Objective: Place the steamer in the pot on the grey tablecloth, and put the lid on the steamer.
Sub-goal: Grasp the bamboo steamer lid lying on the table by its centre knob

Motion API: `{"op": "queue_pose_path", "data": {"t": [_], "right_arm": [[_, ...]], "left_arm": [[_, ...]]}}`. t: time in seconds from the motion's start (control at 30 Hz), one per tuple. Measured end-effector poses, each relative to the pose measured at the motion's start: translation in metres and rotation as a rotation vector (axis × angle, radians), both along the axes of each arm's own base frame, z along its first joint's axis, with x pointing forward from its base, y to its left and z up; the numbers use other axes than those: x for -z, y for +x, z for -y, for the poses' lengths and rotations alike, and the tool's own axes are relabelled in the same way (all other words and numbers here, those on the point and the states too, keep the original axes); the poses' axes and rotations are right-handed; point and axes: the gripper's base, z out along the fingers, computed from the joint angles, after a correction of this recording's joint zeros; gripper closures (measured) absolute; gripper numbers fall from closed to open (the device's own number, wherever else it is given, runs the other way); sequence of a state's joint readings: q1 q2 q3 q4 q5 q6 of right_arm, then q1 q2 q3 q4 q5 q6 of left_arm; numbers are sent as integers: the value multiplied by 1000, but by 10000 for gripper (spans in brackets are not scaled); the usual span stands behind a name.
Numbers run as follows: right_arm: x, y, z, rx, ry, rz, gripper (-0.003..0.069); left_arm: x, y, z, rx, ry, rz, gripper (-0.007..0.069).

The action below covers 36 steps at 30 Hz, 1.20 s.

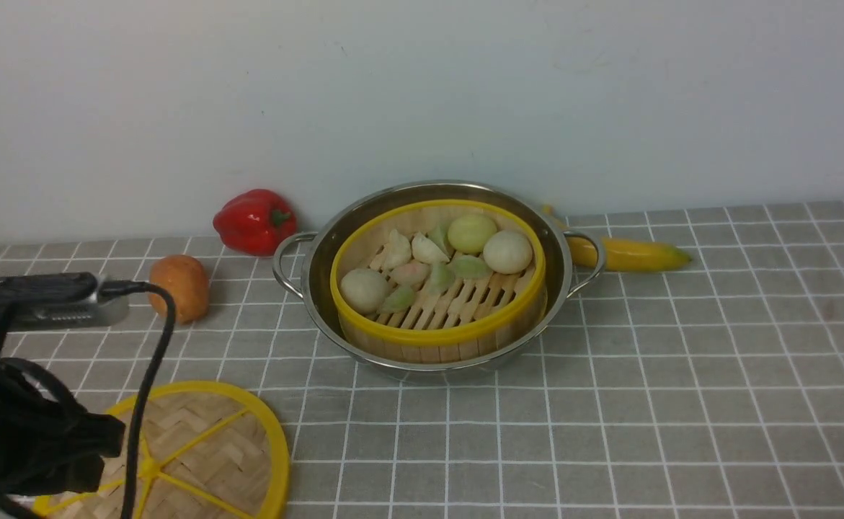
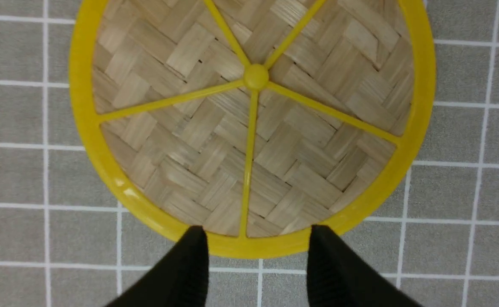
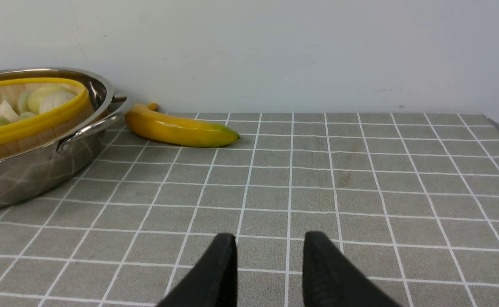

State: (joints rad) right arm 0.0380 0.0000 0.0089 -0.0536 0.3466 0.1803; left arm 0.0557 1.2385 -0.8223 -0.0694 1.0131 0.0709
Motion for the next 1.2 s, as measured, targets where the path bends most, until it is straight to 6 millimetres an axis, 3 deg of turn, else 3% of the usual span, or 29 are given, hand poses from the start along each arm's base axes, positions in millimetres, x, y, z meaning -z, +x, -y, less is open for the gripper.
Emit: {"op": "queue_pose_path", "data": {"t": [0.13, 0.3, 0.53, 0.77, 0.93, 1.07, 1.2], "right_arm": [[0, 0, 0, 0, 1, 1, 416], [0, 0, 0, 0, 1, 1, 416], [0, 0, 0, 0, 1, 2, 416], [0, 0, 0, 0, 1, 3, 416], [0, 0, 0, 0, 1, 3, 416], [0, 0, 0, 0, 1, 3, 416], [0, 0, 0, 0, 1, 3, 416]], "left_arm": [[24, 21, 1, 82, -14, -28, 265], [34, 37, 3, 192, -5, 47, 256], [43, 47, 3, 264, 14, 78, 256], [75, 58, 2, 265, -7, -24, 256], [86, 61, 2, 262, -15, -55, 256], [89, 62, 2, 243, -19, -63, 280], [90, 63, 2, 217, -20, -59, 402]]}}
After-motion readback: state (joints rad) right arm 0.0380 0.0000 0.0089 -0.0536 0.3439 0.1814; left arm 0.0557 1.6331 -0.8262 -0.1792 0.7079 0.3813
